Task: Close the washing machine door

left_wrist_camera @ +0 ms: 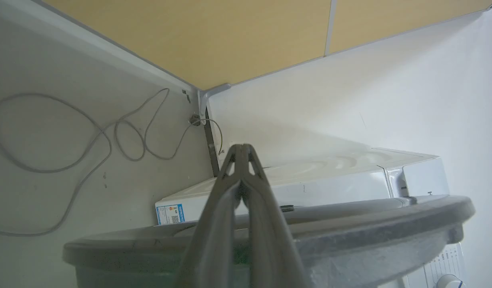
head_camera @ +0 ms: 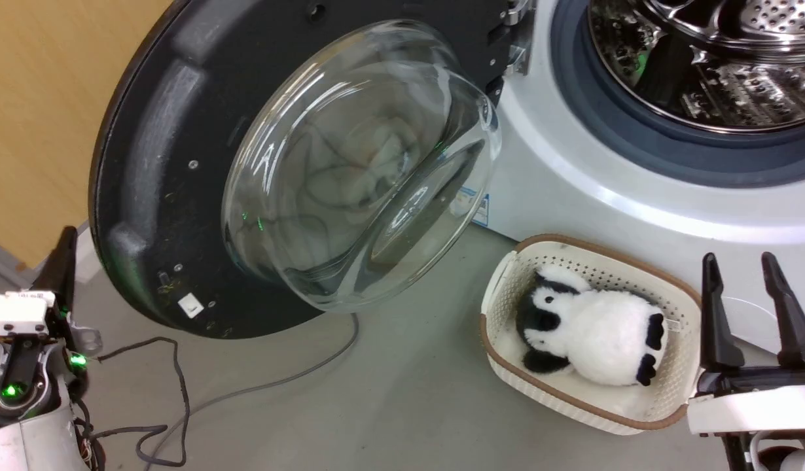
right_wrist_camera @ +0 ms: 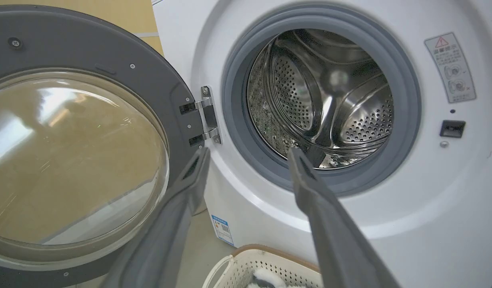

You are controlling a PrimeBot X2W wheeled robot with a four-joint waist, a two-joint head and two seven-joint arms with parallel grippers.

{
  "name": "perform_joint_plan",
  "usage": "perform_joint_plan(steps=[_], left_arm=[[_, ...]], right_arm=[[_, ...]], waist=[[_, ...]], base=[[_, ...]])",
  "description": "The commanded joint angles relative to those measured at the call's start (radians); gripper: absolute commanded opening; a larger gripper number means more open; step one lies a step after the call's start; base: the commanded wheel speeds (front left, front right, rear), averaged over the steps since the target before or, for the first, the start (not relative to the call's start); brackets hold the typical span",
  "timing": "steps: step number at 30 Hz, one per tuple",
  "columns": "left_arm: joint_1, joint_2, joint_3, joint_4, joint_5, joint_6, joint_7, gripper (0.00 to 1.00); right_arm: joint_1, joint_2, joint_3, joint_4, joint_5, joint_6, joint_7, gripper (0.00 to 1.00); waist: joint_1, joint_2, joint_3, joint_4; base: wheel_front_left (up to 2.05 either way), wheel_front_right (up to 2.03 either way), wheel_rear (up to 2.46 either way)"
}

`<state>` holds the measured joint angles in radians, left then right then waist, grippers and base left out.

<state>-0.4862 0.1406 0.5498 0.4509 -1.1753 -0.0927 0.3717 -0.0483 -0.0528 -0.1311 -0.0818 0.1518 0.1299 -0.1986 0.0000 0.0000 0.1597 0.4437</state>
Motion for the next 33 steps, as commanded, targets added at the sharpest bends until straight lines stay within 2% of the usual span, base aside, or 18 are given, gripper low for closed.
perform_joint_plan(steps=[1, 9, 18, 25, 29, 33], left_arm=[[-0.016, -0.005, 0.015, 0.014, -0.042, -0.011, 0.02, 0.0], [0.007, -0.063, -0.011, -0.046, -0.175, -0.021, 0.15, 0.0], [0.055, -0.079, -0.047, -0.114, -0.296, -0.029, 0.297, 0.0], [0.166, -0.089, -0.166, -0.249, -0.367, -0.038, 0.395, 0.0], [0.215, -0.09, -0.23, -0.302, -0.371, -0.038, 0.407, 0.0], [0.282, -0.09, -0.337, -0.382, -0.35, -0.038, 0.424, 0.0]], right_arm=[[-0.012, 0.002, -0.009, -0.009, 0.008, 0.001, -0.014, 1.0], [-0.025, 0.002, -0.021, -0.012, 0.016, 0.001, -0.03, 1.0], [-0.034, 0.002, -0.025, -0.018, 0.031, 0.001, -0.047, 1.0], [-0.04, 0.003, -0.035, -0.016, 0.049, 0.001, -0.063, 1.0], [-0.041, 0.003, -0.036, -0.014, 0.054, 0.001, -0.063, 1.0], [-0.034, 0.003, -0.045, -0.014, 0.062, 0.001, -0.063, 1.0]], waist=[[0.0, 0.0, 0.007, 0.01], [0.0, 0.0, 0.029, 0.047], [0.0, 0.0, 0.04, 0.084], [0.0, 0.0, 0.041, 0.118], [0.0, 0.0, 0.032, 0.116], [0.0, 0.0, 0.013, 0.112]], base=[[0.0, 0.0, 0.0], [0.0, 0.0, 0.0], [0.0, 0.0, 0.0], [0.0, 0.0, 0.0], [0.0, 0.0, 0.0], [0.0, 0.0, 0.0]])
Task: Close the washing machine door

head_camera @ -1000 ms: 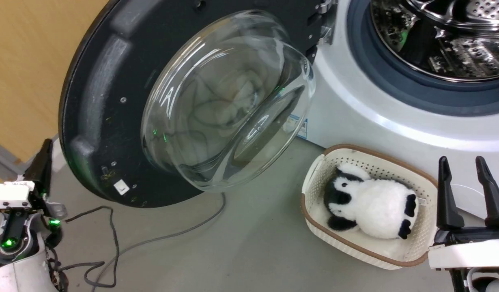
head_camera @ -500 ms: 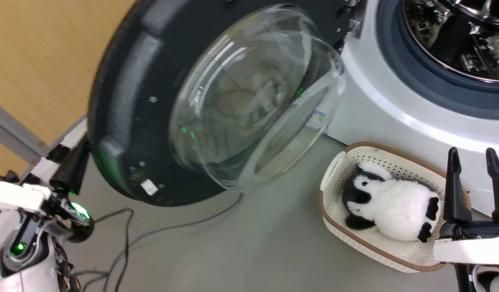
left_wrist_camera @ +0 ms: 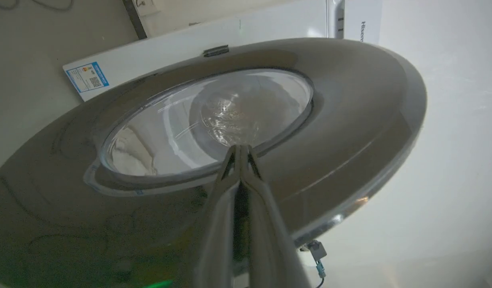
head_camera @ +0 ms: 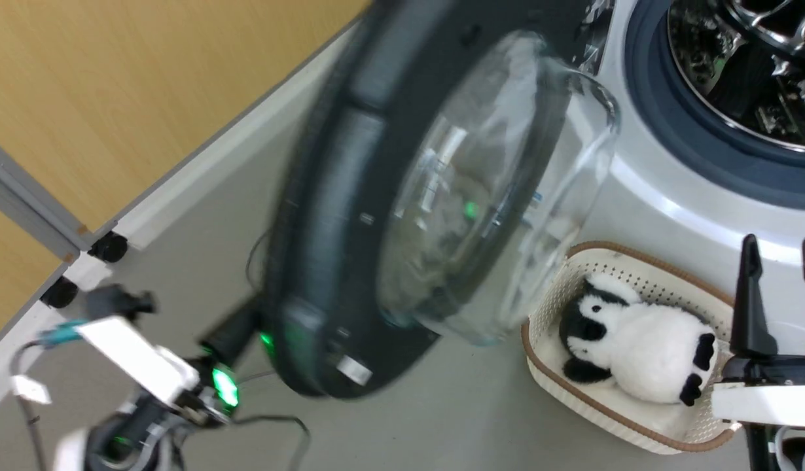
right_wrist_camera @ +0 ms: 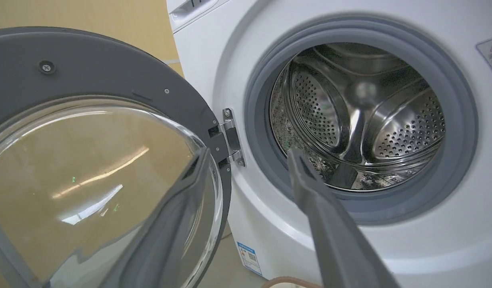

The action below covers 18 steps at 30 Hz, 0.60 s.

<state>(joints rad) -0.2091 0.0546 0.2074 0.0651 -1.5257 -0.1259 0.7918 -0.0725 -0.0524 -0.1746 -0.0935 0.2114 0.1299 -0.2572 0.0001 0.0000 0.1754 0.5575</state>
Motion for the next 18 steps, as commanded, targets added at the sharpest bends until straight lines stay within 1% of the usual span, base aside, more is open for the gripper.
perform_joint_plan(steps=[1, 4, 9, 14, 18], left_arm=[[0.02, -0.004, -0.02, -0.017, 0.003, -0.005, 0.004, 0.0], [0.066, -0.004, -0.092, -0.077, 0.007, -0.005, 0.013, 0.0], [0.122, -0.004, -0.209, -0.152, 0.035, -0.005, 0.042, 0.0], [0.136, -0.003, -0.306, -0.204, 0.063, -0.005, 0.035, 0.0], [0.138, -0.001, -0.371, -0.223, 0.075, -0.005, 0.011, 0.0]], right_arm=[[-0.006, 0.002, -0.007, -0.003, 0.006, 0.001, -0.005, 1.0], [0.002, 0.002, -0.015, -0.003, 0.017, 0.001, -0.005, 1.0], [0.001, 0.002, -0.015, -0.004, 0.023, 0.001, -0.005, 1.0], [-0.002, 0.002, -0.014, -0.002, 0.028, 0.001, -0.005, 1.0], [-0.005, 0.002, -0.008, 0.0, 0.029, 0.001, -0.005, 1.0]], waist=[[-0.0001, 0.0, -0.009, -0.003], [-0.0001, 0.0, -0.023, -0.02], [-0.0001, 0.0, -0.03, -0.071], [-0.0001, 0.0, -0.035, -0.142], [-0.0001, 0.0, -0.031, -0.213]], base=[[0.0, 0.0, 0.0], [0.0, 0.0, 0.0], [0.0, 0.0, 0.0], [0.0, 0.0, 0.0], [0.0, 0.0, 0.0]])
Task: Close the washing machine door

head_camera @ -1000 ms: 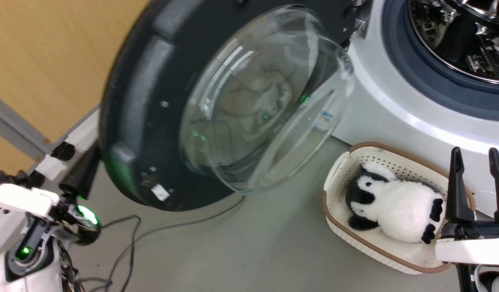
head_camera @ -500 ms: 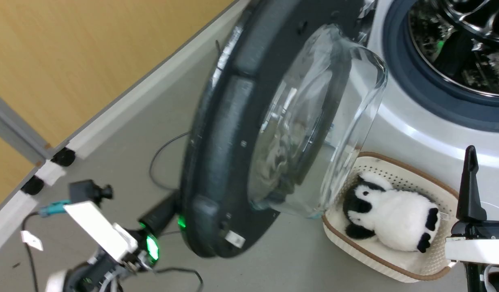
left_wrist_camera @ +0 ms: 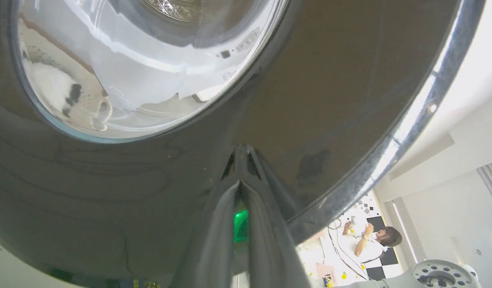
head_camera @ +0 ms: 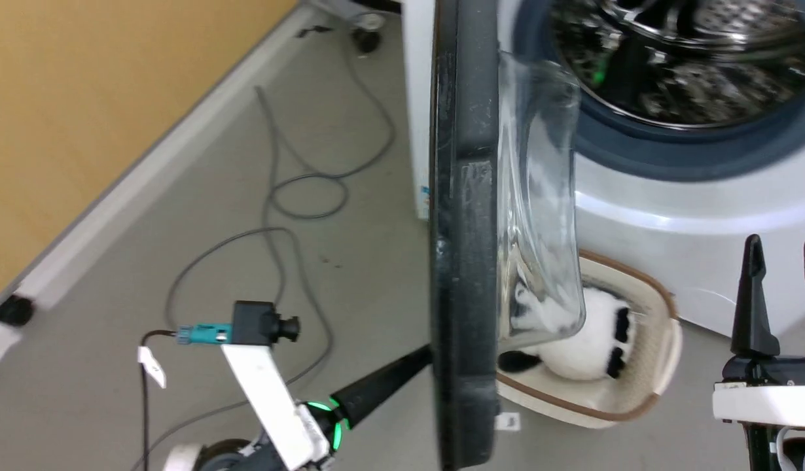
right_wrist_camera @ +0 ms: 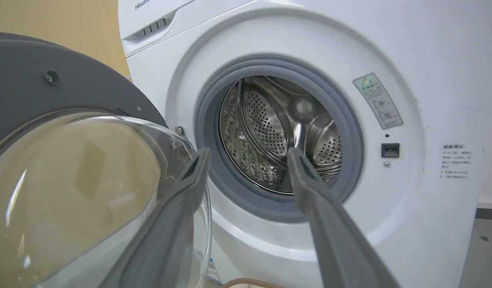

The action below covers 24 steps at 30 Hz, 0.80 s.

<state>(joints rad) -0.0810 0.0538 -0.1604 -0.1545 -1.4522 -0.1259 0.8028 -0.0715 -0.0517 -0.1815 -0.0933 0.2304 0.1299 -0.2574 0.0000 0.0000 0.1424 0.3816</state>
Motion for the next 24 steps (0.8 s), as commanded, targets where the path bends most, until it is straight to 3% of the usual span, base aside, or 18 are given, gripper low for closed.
perform_joint_plan(steps=[1, 14, 24], left_arm=[[0.008, 0.0, -0.017, -0.006, 0.002, -0.005, -0.007, 0.0], [-0.095, -0.001, -0.14, 0.086, 0.013, -0.005, -0.162, 0.0], [-0.198, 0.001, -0.205, 0.223, 0.021, -0.005, -0.324, 0.0]], right_arm=[[-0.01, 0.001, 0.002, 0.0, 0.011, 0.001, -0.004, 1.0], [-0.039, 0.001, 0.002, -0.001, 0.026, 0.001, -0.004, 1.0], [-0.052, 0.001, 0.003, 0.003, 0.045, 0.001, -0.004, 1.0]], waist=[[0.0, 0.0, 0.004, -0.059], [0.0, 0.0, 0.051, -0.305], [0.0, 0.0, 0.081, -0.4]], base=[[0.0, 0.0, 0.0], [0.0, 0.0, 0.0], [0.0, 0.0, 0.0]])
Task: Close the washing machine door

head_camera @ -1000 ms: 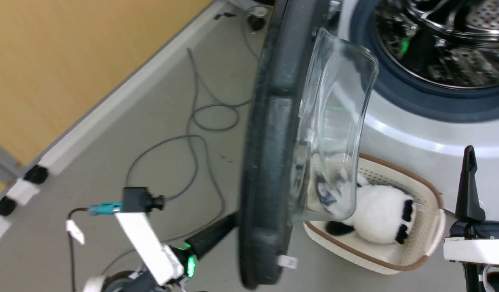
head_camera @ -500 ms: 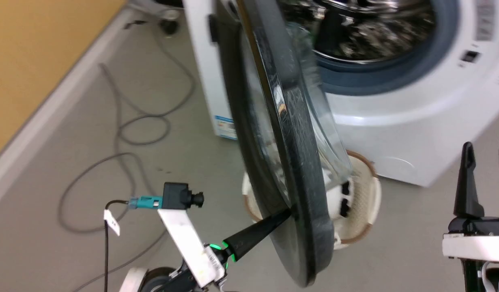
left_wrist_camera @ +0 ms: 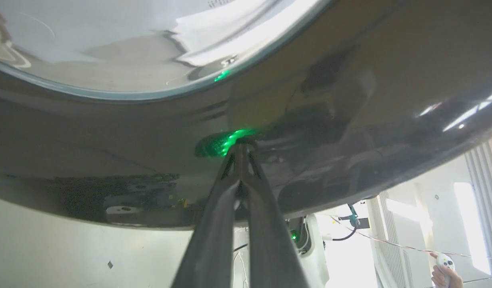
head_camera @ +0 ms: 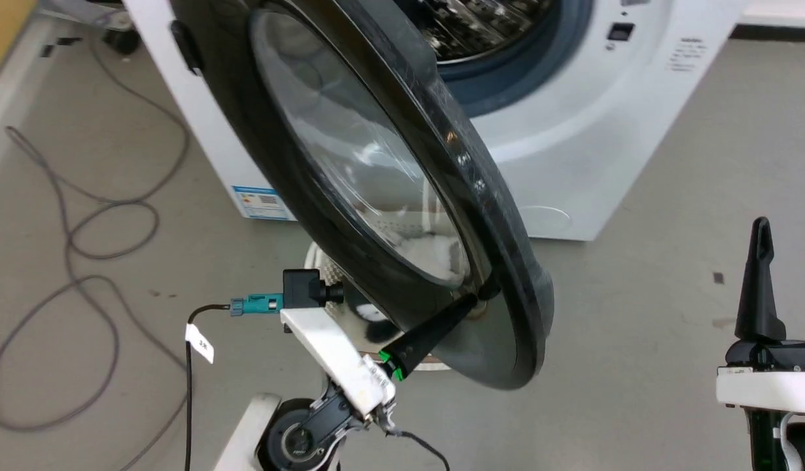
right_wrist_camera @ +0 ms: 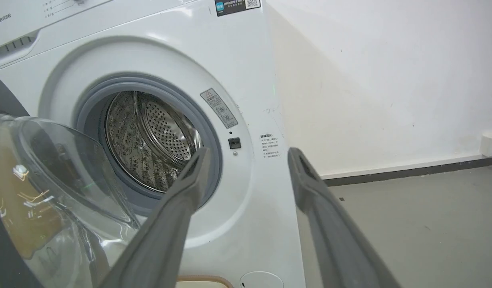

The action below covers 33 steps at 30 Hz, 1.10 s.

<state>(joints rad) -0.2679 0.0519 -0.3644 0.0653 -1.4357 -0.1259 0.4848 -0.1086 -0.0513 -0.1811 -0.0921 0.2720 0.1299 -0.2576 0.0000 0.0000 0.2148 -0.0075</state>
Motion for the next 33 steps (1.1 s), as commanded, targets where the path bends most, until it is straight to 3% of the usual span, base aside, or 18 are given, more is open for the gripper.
perform_joint_plan(steps=[1, 7, 12, 15, 18, 19, 20, 21, 25, 29, 30, 33], left_arm=[[-0.021, 0.002, -0.007, 0.022, 0.007, -0.005, -0.027, 0.0], [-0.051, 0.002, -0.051, 0.064, -0.025, -0.005, -0.115, 0.0], [-0.048, 0.042, -0.072, 0.011, -0.006, -0.005, -0.195, 0.0], [-0.046, 0.09, -0.09, -0.022, 0.057, -0.005, -0.285, 0.0], [-0.056, 0.159, -0.119, -0.031, 0.196, -0.005, -0.438, 0.0], [-0.058, 0.174, -0.118, -0.015, 0.241, -0.005, -0.504, 0.21], [-0.063, 0.193, -0.115, 0.009, 0.3, -0.005, -0.571, 0.64], [-0.067, 0.209, -0.107, 0.045, 0.366, -0.004, -0.637, 1.0], [-0.092, 0.224, -0.038, 0.128, 0.615, 0.107, -0.742, 1.0], [-0.073, 0.194, 0.102, 0.066, 0.849, 0.212, -0.746, 1.0], [-0.073, 0.194, 0.102, 0.066, 0.849, 0.212, -0.746, 1.0], [-0.03, 0.178, 0.19, 0.009, 1.032, 0.289, -0.746, 1.0]], right_arm=[[-0.016, 0.001, 0.004, 0.002, 0.004, 0.001, -0.004, 1.0], [-0.013, 0.001, 0.012, 0.009, 0.007, 0.001, -0.004, 1.0], [-0.006, 0.001, 0.008, 0.015, 0.006, 0.001, -0.004, 1.0], [-0.002, 0.001, 0.007, 0.013, 0.001, 0.001, -0.004, 1.0], [0.002, 0.001, 0.002, 0.012, -0.006, 0.001, -0.004, 1.0], [0.003, 0.001, -0.001, 0.011, -0.008, 0.001, -0.004, 1.0], [0.004, 0.001, -0.003, 0.01, -0.011, 0.001, -0.004, 1.0], [0.006, 0.001, -0.005, 0.009, -0.013, 0.001, -0.004, 1.0], [0.016, 0.001, -0.012, 0.002, -0.025, 0.001, -0.004, 1.0], [0.022, 0.001, -0.016, -0.005, -0.036, 0.001, -0.004, 1.0], [0.022, 0.001, -0.016, -0.005, -0.036, 0.001, -0.004, 1.0], [0.021, 0.001, -0.016, -0.006, -0.044, 0.001, -0.004, 1.0]], waist=[[0.0, 0.0, 0.01, -0.014], [0.0, 0.0, 0.007, -0.023], [0.0, 0.0, -0.013, -0.012], [0.0, 0.0, -0.027, -0.003], [0.0, 0.0, -0.041, 0.008], [0.0, 0.0, -0.046, 0.013], [0.0, 0.0, -0.05, 0.017], [0.0, 0.0, -0.055, 0.021], [0.0, 0.0, -0.067, 0.039], [0.0, 0.0, -0.068, 0.055], [0.0, 0.0, -0.068, 0.055], [0.0, 0.0, -0.068, 0.063]], base=[[0.0, 0.0, 0.0], [0.0, 0.0, 0.0], [0.0, 0.0, 0.0], [0.0, 0.0, 0.0], [0.0, 0.0, 0.0], [0.0, 0.0, 0.0], [0.0, 0.0, 0.0], [0.0, 0.0, 0.0], [0.0, 0.0, 0.0], [0.0, 0.0, 0.0], [0.0, 0.0, 0.0], [0.0, 0.0, 0.0]])
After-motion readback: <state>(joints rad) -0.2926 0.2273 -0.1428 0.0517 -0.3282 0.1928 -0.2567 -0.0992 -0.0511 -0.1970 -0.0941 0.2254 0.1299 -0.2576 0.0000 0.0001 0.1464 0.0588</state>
